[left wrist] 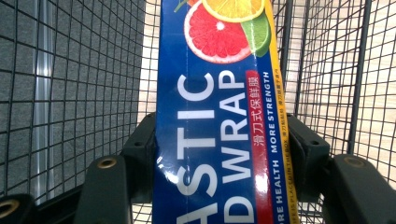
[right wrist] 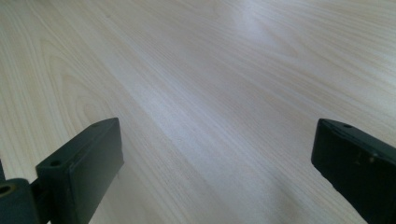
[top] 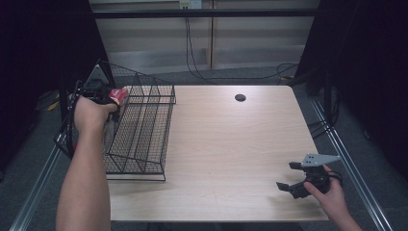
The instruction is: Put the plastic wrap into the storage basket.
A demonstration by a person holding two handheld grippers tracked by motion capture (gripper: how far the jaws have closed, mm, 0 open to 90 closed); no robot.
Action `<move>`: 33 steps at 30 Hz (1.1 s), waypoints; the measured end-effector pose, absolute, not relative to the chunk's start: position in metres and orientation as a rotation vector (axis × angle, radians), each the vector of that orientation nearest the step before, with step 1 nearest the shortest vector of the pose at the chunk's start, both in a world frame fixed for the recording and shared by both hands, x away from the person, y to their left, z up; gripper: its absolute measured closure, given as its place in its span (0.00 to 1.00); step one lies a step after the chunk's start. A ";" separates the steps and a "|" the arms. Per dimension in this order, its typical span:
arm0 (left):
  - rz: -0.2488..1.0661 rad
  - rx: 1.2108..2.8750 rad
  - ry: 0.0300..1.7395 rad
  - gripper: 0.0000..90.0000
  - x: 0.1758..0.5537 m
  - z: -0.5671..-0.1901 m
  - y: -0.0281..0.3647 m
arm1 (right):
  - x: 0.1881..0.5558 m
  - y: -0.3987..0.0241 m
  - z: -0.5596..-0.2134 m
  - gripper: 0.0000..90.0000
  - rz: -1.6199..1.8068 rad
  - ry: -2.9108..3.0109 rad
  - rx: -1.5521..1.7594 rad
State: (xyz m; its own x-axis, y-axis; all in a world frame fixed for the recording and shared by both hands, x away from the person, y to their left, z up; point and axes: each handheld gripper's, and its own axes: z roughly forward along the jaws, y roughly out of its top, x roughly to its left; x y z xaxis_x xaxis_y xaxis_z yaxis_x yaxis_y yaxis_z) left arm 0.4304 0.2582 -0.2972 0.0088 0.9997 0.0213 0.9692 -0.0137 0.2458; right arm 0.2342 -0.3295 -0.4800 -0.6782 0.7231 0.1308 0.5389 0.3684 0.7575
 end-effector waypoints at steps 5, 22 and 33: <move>0.282 2.111 2.085 0.45 0.431 -0.297 0.259 | 0.234 -0.329 -0.480 0.02 1.200 2.406 1.129; 0.285 2.114 2.071 0.44 0.431 -0.291 0.259 | 0.234 -0.330 -0.480 0.02 1.203 2.406 1.125; 0.311 2.103 2.055 0.40 0.428 -0.287 0.257 | 0.234 -0.329 -0.479 0.02 1.208 2.403 1.125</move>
State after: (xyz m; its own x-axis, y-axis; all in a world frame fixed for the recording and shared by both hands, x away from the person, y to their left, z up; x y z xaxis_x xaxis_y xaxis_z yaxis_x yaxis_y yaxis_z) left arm 0.4282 0.2568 -0.2870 0.0201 0.9996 0.0206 0.9609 -0.0250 0.2756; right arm 0.2339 -0.3295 -0.4792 -0.6806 0.7209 0.1307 0.5351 0.3674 0.7607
